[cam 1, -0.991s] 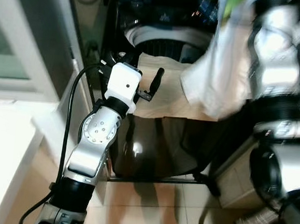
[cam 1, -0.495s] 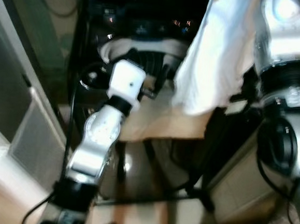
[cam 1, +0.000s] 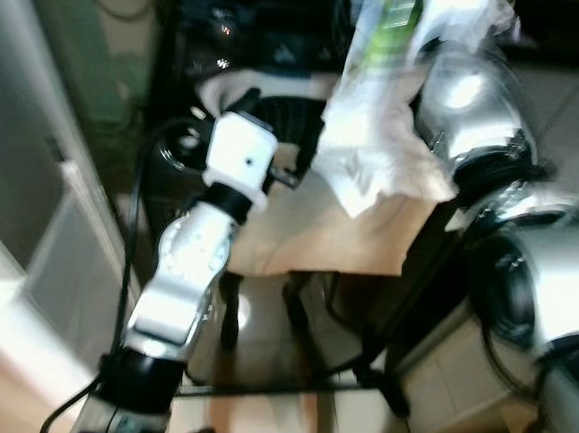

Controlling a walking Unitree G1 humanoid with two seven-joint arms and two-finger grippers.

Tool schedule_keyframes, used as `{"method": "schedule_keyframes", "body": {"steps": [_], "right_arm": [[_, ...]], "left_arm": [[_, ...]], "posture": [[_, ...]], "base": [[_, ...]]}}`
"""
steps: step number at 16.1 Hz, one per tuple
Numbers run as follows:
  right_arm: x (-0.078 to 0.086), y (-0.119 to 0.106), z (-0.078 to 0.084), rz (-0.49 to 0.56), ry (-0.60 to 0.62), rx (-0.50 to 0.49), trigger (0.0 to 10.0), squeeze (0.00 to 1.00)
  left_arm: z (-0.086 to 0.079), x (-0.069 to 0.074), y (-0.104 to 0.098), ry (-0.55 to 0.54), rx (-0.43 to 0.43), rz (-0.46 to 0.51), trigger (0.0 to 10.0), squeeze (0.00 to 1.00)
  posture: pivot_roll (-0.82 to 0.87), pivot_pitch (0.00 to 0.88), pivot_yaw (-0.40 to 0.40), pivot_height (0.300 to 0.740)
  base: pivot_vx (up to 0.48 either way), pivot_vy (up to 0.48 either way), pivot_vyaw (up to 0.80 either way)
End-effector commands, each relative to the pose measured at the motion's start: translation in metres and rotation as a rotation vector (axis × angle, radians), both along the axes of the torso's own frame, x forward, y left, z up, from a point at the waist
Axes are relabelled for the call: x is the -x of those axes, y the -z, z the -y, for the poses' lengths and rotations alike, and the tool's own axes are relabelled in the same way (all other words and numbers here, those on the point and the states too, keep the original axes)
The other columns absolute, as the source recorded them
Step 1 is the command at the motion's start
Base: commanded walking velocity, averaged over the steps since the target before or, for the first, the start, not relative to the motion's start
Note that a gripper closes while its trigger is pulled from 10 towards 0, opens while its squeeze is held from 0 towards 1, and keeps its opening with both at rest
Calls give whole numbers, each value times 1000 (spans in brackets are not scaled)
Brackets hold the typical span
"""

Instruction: Clothes washing

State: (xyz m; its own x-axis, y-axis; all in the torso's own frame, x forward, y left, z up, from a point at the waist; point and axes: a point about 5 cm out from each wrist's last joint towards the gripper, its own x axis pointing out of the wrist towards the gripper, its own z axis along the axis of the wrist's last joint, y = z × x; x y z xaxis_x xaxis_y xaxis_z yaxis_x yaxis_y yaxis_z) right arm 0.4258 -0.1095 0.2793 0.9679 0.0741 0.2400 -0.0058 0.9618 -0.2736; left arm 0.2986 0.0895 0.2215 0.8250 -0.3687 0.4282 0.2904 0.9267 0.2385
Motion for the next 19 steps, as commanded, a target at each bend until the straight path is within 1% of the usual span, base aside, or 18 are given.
{"method": "schedule_keyframes", "body": {"steps": [1,2,3,4,5,6,7,8,9,10,11,12,14,15,17,19], "right_arm": [[-1,13,5,-80,11,12,10000,0],[3,54,-1,-261,-32,-20,10000,0],[6,68,-4,-311,-49,-58,10000,706],[6,71,-6,-326,-56,-87,10000,706],[7,79,1,-390,-4,-230,10000,1000],[7,79,2,-404,-3,-295,10000,1000],[6,77,2,-396,-6,-296,10000,1000],[5,72,2,-395,-10,-357,10000,1000],[3,62,3,-365,-12,-409,10000,1000],[1,53,4,-336,-13,-435,10000,1000],[-1,37,3,-264,-25,-392,10000,1000],[-2,23,1,-188,-27,-324,10000,1000],[-2,1,4,-74,10,-247,10000,1000],[-2,-6,4,-35,15,-214,10000,1000],[-1,-15,3,12,13,-193,10000,1000],[1,-32,9,114,32,-200,10000,1000]], "left_arm": [[1,2,0,-1,-1,-3,10000,0],[0,4,0,-8,-2,-2,10000,0],[-1,5,-1,-10,-3,-2,10000,0],[-1,5,-1,-10,-4,-2,10000,0],[-1,5,-1,-8,-6,-2,10000,0],[-1,6,-2,-6,-7,-3,10000,0],[-1,6,-2,-5,-8,-2,10000,0],[-1,6,-2,-1,-12,-4,10000,0],[0,5,-1,2,-14,-7,10000,0],[0,5,-1,3,-13,-8,10000,0],[0,5,-1,3,-15,-11,10000,0],[0,5,-1,3,-16,-13,10000,0],[0,4,-1,3,-14,-13,10000,0],[0,4,-1,2,-14,-13,10000,0],[0,4,-1,2,-13,-15,10000,0],[0,6,1,-5,-13,-22,10000,0]], "posture": [[112,4,-49,740],[119,8,-54,740],[120,8,-52,740],[119,8,-53,740],[116,5,-52,740],[116,3,-52,740],[113,1,-51,740],[111,0,-51,740],[111,0,-51,740],[111,0,-50,740],[111,0,-50,740],[111,0,-50,740],[110,0,-49,740],[110,0,-49,740],[110,0,-49,740],[122,10,-66,740]], "base": [[0,0,0],[0,0,0],[0,0,0],[0,0,0],[0,0,0],[0,0,0],[0,0,0],[0,0,0],[0,0,0],[0,0,0],[0,0,0],[0,0,0],[0,0,0],[0,0,0],[0,0,0],[0,0,0]]}}
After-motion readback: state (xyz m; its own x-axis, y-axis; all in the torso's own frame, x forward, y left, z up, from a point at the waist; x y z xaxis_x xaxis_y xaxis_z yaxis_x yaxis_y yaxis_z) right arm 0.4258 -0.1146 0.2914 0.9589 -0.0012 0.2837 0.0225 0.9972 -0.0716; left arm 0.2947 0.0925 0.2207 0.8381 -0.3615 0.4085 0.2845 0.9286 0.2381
